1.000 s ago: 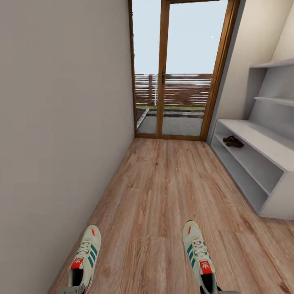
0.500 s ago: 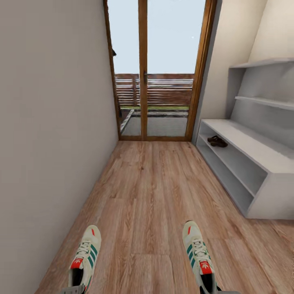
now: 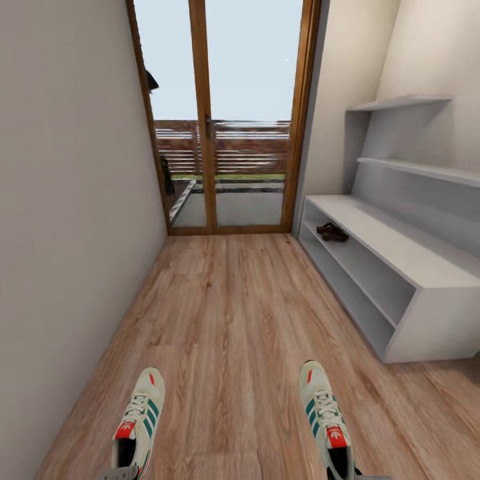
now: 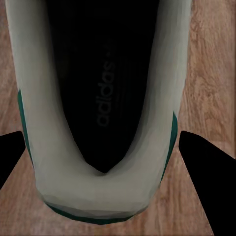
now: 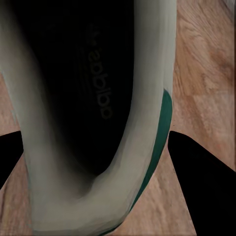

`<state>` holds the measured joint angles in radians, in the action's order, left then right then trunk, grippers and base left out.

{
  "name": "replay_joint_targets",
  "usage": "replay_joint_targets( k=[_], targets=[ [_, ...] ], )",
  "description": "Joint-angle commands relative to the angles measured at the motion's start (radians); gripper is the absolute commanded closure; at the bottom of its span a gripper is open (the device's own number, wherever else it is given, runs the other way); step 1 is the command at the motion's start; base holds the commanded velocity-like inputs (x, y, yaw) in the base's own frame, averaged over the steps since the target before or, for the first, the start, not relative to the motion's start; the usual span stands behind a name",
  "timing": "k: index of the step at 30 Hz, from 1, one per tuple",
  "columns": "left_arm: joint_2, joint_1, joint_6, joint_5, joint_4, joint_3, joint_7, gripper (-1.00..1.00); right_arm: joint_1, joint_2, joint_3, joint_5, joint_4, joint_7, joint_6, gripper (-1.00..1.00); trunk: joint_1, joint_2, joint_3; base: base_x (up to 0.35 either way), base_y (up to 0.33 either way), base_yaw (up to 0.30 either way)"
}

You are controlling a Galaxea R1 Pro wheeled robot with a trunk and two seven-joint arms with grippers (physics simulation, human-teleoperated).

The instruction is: Pick up the two gym shoes and the two sandals from the corridor floor and place them onto the hallstand (shoe rack) in the corridor, making sure they are on the rack and not on the floor. Arrange them so the two gym shoes are next to each other and the two sandals are next to each other.

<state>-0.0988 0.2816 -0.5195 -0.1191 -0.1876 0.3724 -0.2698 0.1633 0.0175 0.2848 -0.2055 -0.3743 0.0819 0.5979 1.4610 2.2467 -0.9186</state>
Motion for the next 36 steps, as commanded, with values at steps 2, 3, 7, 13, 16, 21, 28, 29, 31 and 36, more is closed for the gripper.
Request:
replay_joint_targets(
  k=[2,3,7,13,16,21,28,29,31,36],
  targets=[
    [0.000,0.001,-0.004,-0.010,0.000,0.010,-0.005,1.00,0.001,-0.001,0.009,-0.003,0.000,0.009,0.003,1.00,0.000,0.000,-0.001,0.340,-0.101,-0.012],
    [0.000,0.001,-0.004,-0.010,0.000,0.010,-0.005,1.00,0.001,-0.001,0.009,-0.003,0.000,0.009,0.003,1.00,0.000,0.000,-0.001,0.340,-0.101,-0.007],
    [0.000,0.001,-0.004,-0.010,0.001,0.010,-0.005,1.00,0.001,-0.002,0.012,-0.002,0.000,0.008,0.004,1.00,0.000,0.000,-0.001,0.340,-0.101,-0.003],
    [0.000,0.002,-0.003,-0.010,0.000,0.010,-0.005,1.00,0.001,-0.004,0.012,-0.002,0.001,-0.036,0.006,1.00,0.000,0.000,-0.001,0.339,-0.101,0.000],
    [0.000,0.001,-0.004,-0.010,0.000,0.010,-0.005,1.00,0.001,-0.007,0.009,-0.002,0.000,-0.098,0.004,1.00,0.000,0.000,-0.001,0.339,-0.101,0.000],
    [-0.001,0.001,-0.004,-0.010,0.000,0.010,-0.005,1.00,0.001,-0.005,0.005,-0.004,0.000,-0.132,0.005,1.00,0.000,0.000,-0.001,0.339,-0.073,0.000],
    [-0.001,0.001,-0.004,-0.010,0.000,0.010,-0.005,1.00,0.001,-0.004,0.002,-0.006,0.000,-0.134,0.004,1.00,0.000,0.000,-0.001,0.339,-0.013,0.000],
    [-0.001,0.001,-0.004,-0.010,0.000,0.010,-0.005,1.00,0.001,-0.004,0.001,-0.006,0.000,-0.134,0.004,1.00,0.000,0.000,-0.001,0.339,-0.002,0.000],
    [-0.001,0.001,-0.004,-0.010,0.000,0.010,-0.005,1.00,0.001,-0.003,0.001,-0.006,0.000,-0.132,0.003,1.00,0.000,0.000,-0.001,0.339,-0.001,0.000],
    [-0.001,0.001,-0.003,-0.010,0.000,0.010,-0.005,1.00,0.001,-0.001,0.001,-0.006,0.001,-0.121,0.001,1.00,0.000,0.000,-0.001,0.339,0.000,0.000]
  ],
)
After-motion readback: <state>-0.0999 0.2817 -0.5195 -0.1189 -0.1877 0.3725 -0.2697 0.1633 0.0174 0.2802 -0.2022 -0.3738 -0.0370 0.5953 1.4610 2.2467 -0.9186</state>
